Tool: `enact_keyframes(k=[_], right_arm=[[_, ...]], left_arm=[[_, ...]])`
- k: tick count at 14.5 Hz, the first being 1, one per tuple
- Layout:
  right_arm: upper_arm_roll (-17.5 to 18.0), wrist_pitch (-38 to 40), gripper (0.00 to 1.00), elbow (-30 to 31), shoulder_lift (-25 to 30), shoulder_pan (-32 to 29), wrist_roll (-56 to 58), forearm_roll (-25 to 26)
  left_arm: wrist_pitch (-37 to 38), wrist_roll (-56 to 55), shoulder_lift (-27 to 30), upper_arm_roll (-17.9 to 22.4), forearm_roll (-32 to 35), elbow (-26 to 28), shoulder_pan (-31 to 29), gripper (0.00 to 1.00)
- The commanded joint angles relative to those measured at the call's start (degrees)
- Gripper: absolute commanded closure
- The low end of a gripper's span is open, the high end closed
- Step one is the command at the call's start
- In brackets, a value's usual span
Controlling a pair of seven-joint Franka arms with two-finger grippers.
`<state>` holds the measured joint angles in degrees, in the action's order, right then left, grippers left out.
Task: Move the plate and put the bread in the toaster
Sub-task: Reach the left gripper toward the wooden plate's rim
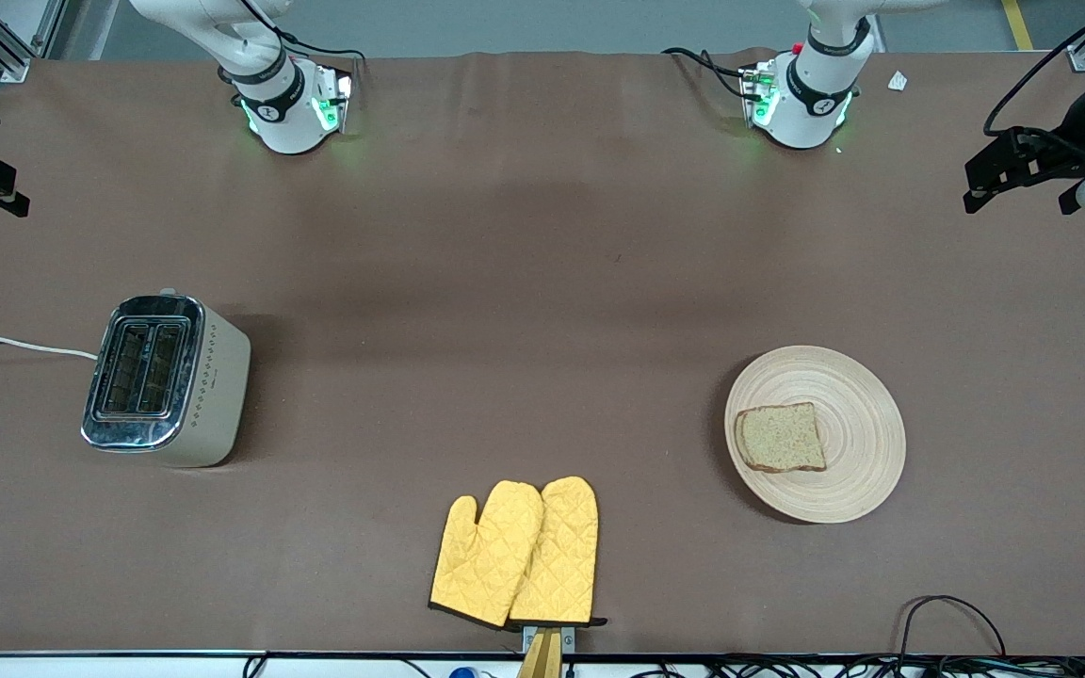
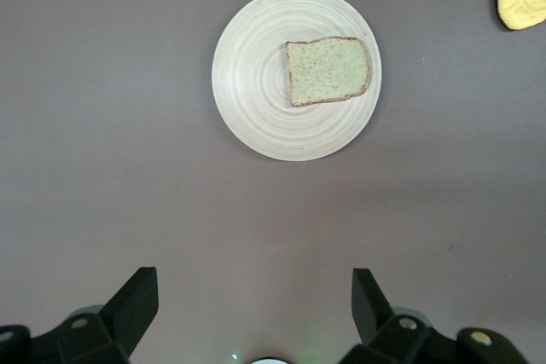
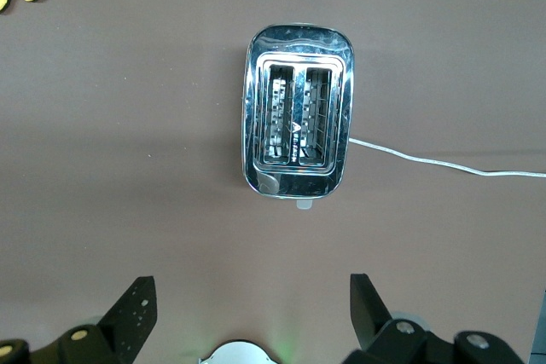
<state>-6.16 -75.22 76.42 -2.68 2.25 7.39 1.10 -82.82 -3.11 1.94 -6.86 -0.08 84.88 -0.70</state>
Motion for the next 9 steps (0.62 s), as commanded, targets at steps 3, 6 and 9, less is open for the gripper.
enact_keyframes(k=[3, 6, 9], right_arm=[[0.3, -0.1, 0.00, 0.6, 0.4, -0.1, -0.2, 0.7], [0.3, 0.0, 0.00, 0.7, 0.5, -0.1, -0.3, 0.7], [0.3, 0.0, 0.00, 0.7, 0.5, 0.1, -0.2, 0.7]], left_arm=[[-0.5, 2.2, -4.2, 0.4, -12.0, -1.2, -9.7, 0.00], [-0.5, 3.3, -8.0, 0.4, -17.8, -1.2, -16.6, 0.00], [-0.5, 7.1, -11.4, 0.4, -19.0, -1.2, -20.5, 0.00]])
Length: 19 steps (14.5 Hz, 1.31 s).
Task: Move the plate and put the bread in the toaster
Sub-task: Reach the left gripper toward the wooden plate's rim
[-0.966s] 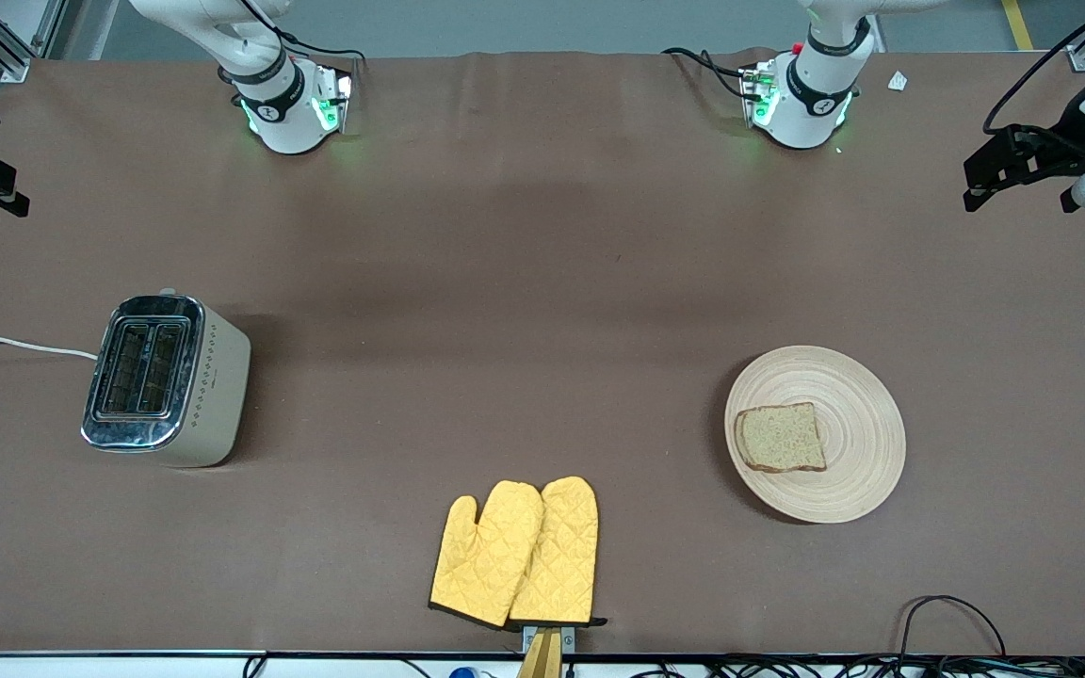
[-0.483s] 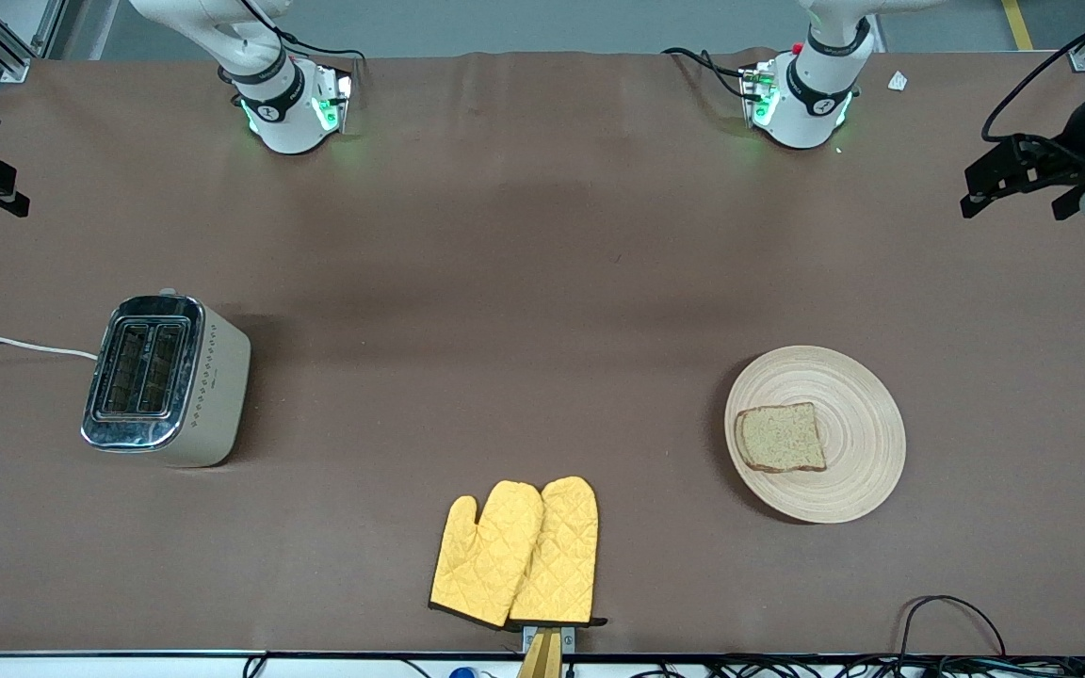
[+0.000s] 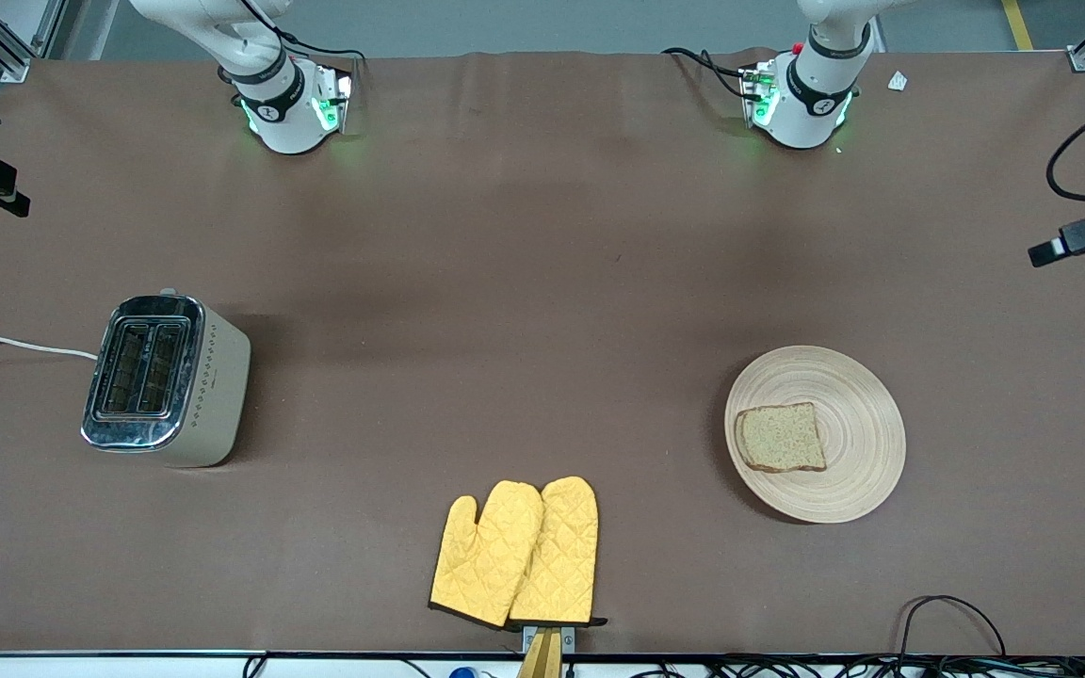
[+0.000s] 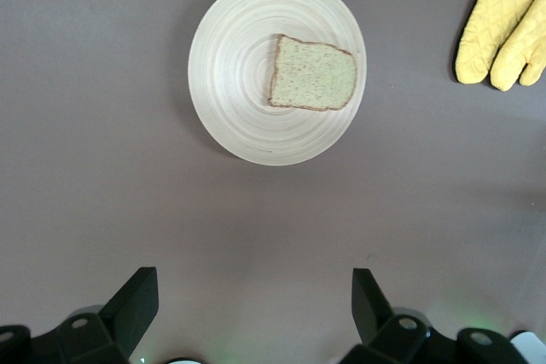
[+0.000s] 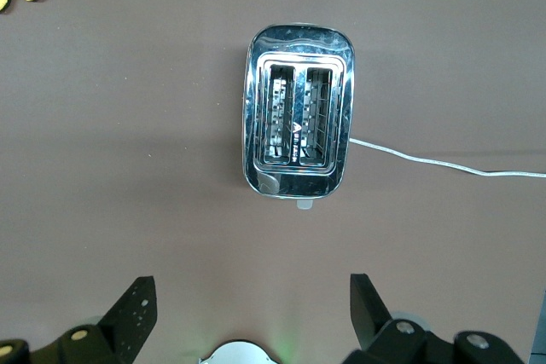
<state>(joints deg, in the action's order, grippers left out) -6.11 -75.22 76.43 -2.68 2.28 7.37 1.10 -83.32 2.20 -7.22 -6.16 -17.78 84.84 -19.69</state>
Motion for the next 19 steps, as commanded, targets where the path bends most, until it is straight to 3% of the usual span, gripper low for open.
enact_keyframes(k=[1, 7, 13, 19], right_arm=[[0.2, 0.0, 0.00, 0.7, 0.5, 0.1, -0.3, 0.7], [0.2, 1.5, 0.00, 0.7, 0.5, -0.1, -0.3, 0.7], [0.3, 1.8, 0.00, 0.6, 0.5, 0.0, -0.3, 0.7], [0.3, 2.0, 0.00, 0.7, 0.5, -0.1, -0.3, 0.7]], left_arm=[[-0.1, 3.2, -3.8, -0.3, -2.0, -1.2, -2.6, 0.00], [-10.4, 5.6, -17.9, -0.7, -2.8, -1.6, -7.0, 0.00], [-15.3, 18.9, -30.5, -0.6, -14.5, -2.7, -10.2, 0.06], [-20.4, 29.5, -39.0, -0.6, -23.6, -2.8, -10.0, 0.26]])
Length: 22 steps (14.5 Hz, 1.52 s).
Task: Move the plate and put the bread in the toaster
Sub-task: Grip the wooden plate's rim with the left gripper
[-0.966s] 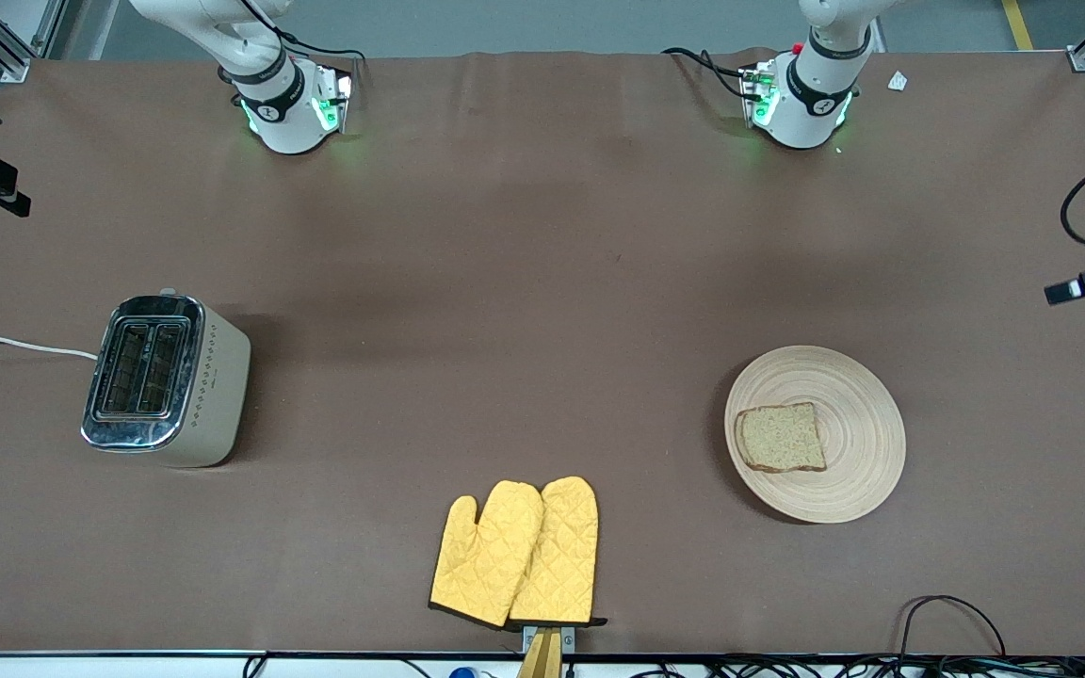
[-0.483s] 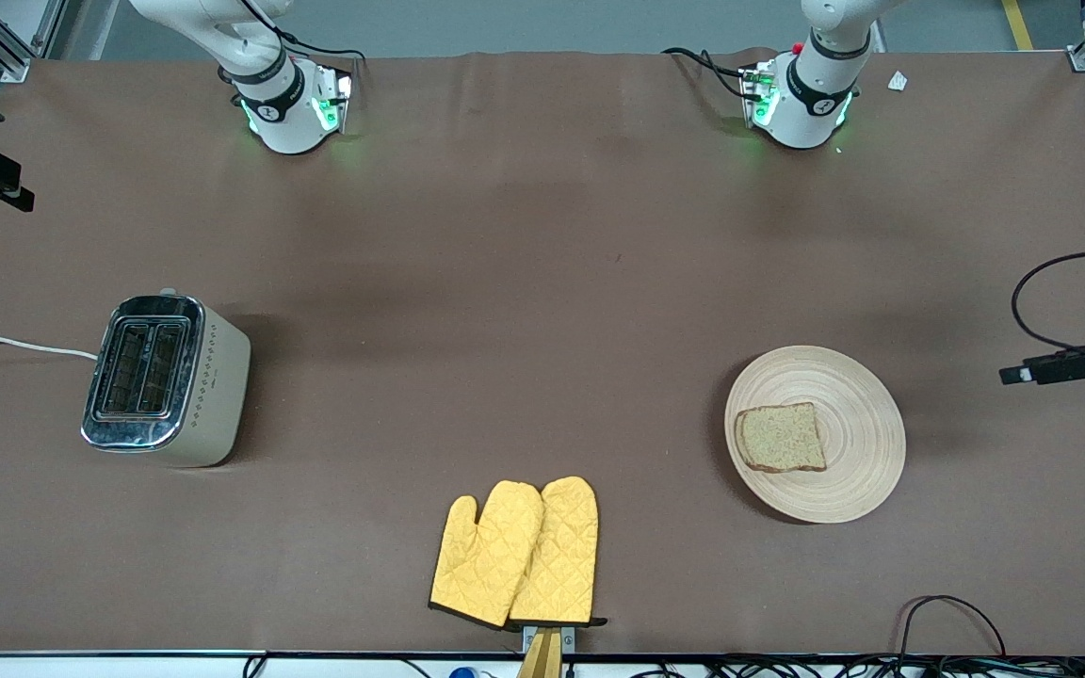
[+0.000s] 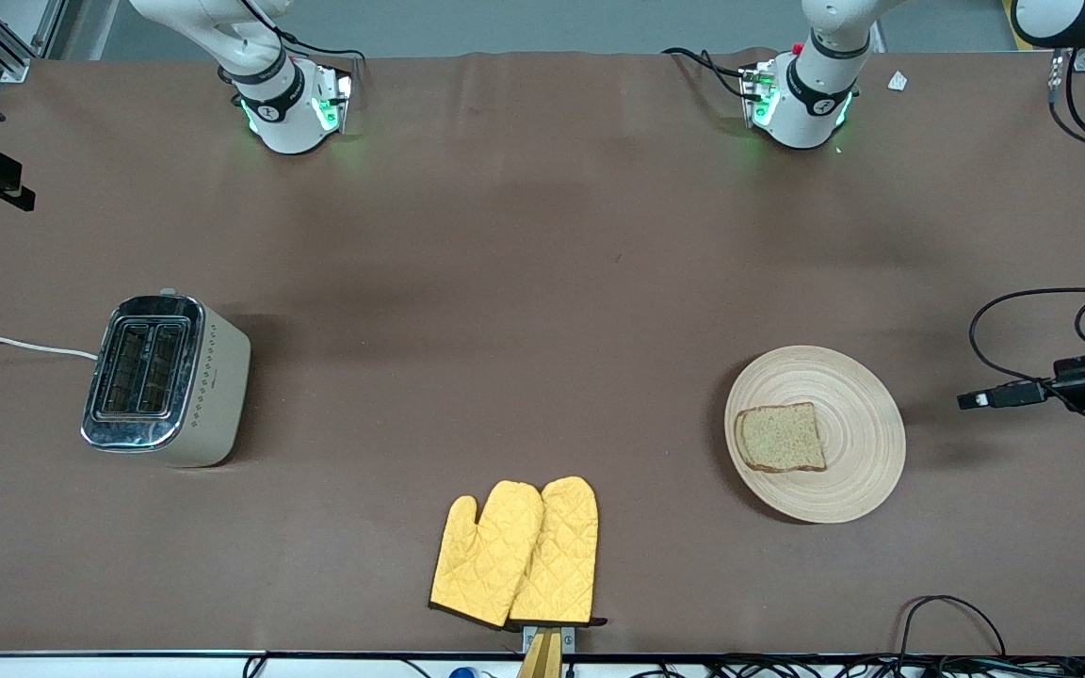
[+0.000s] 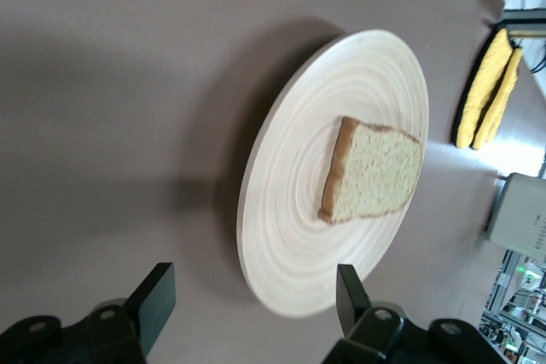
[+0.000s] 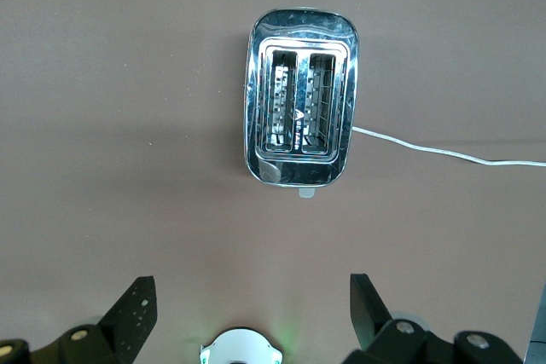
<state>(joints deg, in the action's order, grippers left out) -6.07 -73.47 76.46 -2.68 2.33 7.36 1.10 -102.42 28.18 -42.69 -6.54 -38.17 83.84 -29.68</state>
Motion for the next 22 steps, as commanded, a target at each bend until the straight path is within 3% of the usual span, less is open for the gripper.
enact_keyframes(k=[1, 10, 22], right_arm=[[0.3, 0.3, 0.00, 0.6, 0.5, -0.1, -0.2, 0.7], [0.3, 0.1, 0.00, 0.5, 0.5, 0.0, -0.2, 0.7], [0.3, 0.0, 0.00, 0.4, 0.5, 0.1, -0.2, 0.7]], left_arm=[[-1.4, 5.3, -4.8, -0.2, -4.9, -1.7, 0.0, 0.26], [-4.2, 13.3, -9.6, -0.7, -10.9, -1.7, 1.5, 0.41], [-4.0, 13.8, -10.9, -0.9, -12.0, -1.7, 1.6, 0.64]])
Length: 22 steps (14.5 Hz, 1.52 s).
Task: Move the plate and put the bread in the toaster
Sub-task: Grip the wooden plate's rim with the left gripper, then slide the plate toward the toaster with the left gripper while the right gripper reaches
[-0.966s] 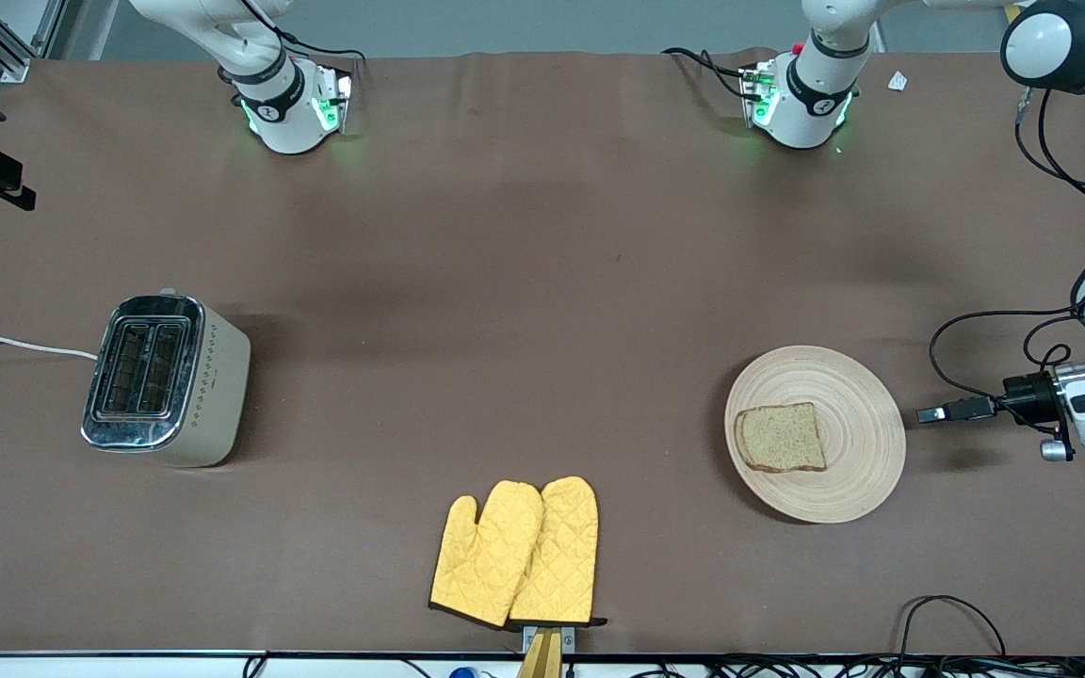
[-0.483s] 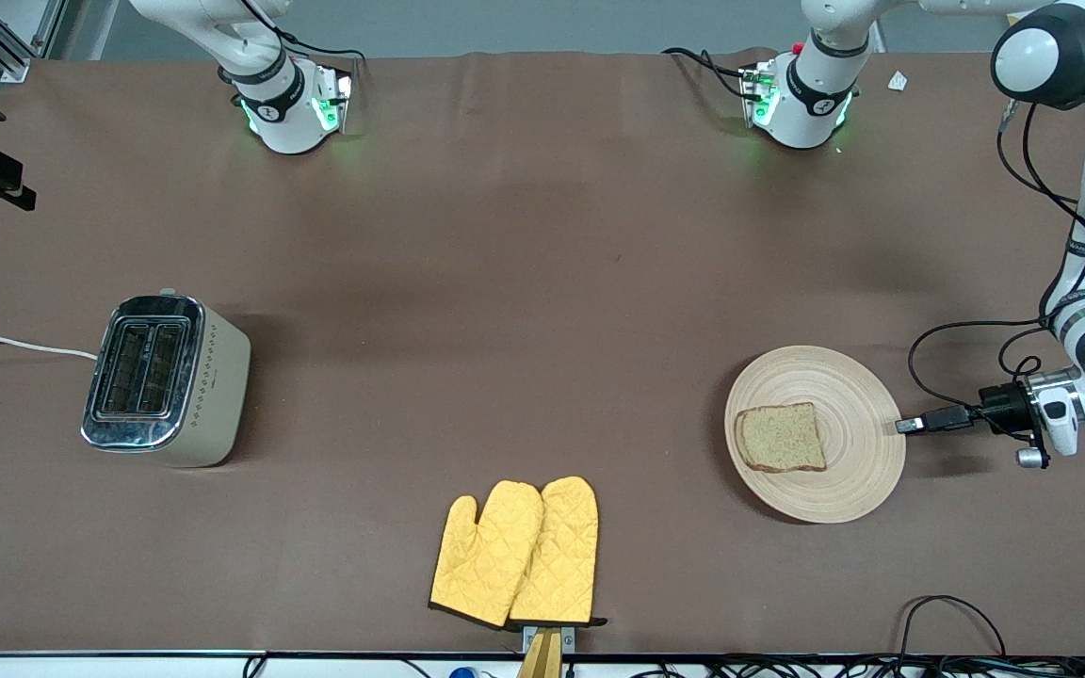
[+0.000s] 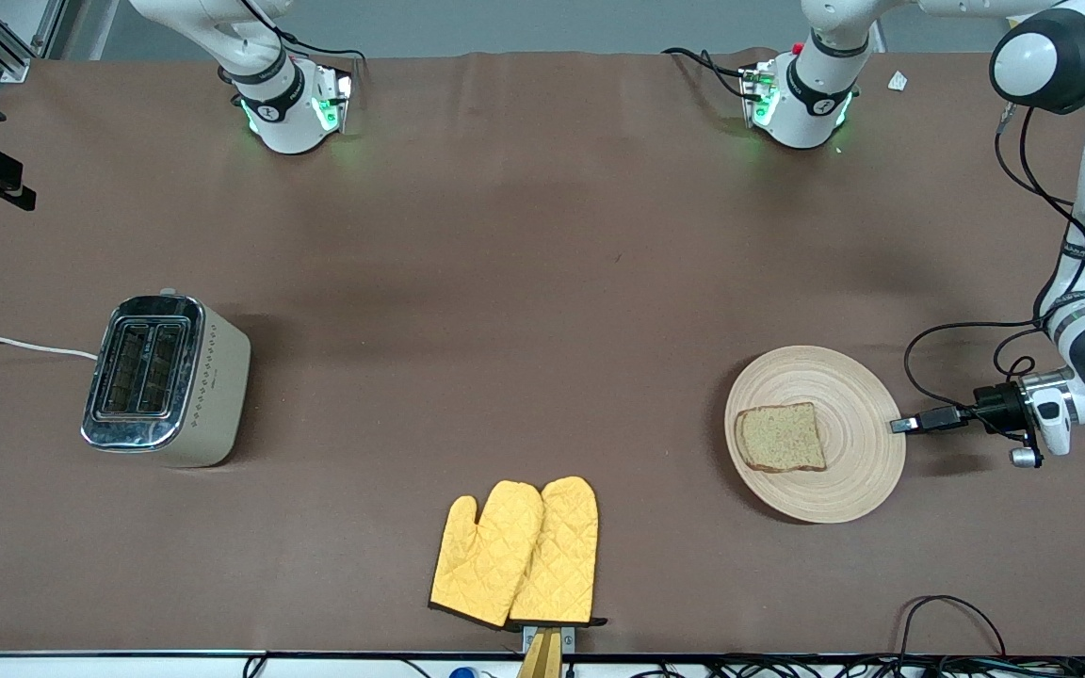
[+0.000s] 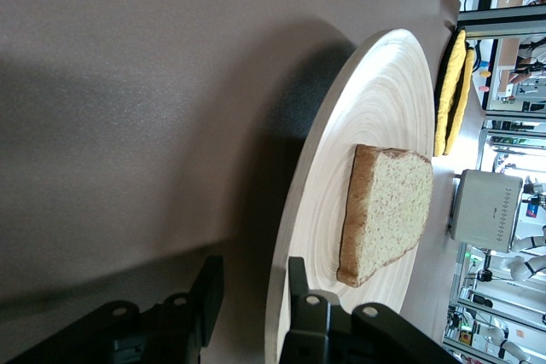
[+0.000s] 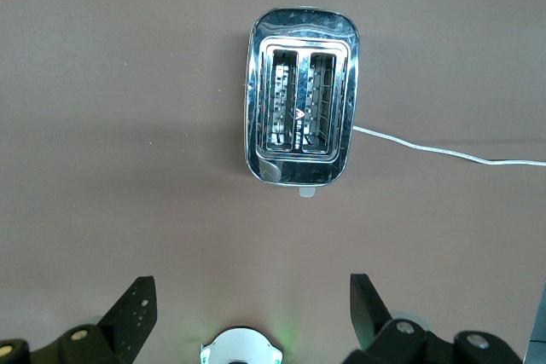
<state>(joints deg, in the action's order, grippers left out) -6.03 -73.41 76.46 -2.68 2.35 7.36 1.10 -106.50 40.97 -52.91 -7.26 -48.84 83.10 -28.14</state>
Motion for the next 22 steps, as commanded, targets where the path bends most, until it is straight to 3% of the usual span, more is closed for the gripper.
enact_keyframes(k=[1, 4, 12, 18, 22], right_arm=[[0.2, 0.0, 0.00, 0.3, 0.5, 0.1, -0.2, 0.7], [0.2, -0.1, 0.00, 0.4, 0.5, 0.1, -0.2, 0.7], [0.1, -0.3, 0.00, 0.4, 0.4, -0.6, 0.5, 0.1], [0.1, -0.3, 0.00, 0.4, 0.1, -0.1, -0.2, -0.1], [-0.1, -0.3, 0.00, 0.5, 0.3, -1.4, 0.4, 0.0]], left_arm=[[0.1, 1.0, -0.7, -0.2, -1.3, -0.9, 0.0, 0.66], [0.2, 1.0, -0.9, -0.7, -1.3, -0.9, 0.0, 0.71], [0.9, 5.6, -1.0, -1.5, -1.3, -1.0, -0.1, 0.98], [6.4, 5.5, -0.2, -4.7, 0.1, -2.7, -0.1, 1.00], [9.8, 5.3, -0.2, -10.9, 1.3, -2.7, 0.6, 0.99]])
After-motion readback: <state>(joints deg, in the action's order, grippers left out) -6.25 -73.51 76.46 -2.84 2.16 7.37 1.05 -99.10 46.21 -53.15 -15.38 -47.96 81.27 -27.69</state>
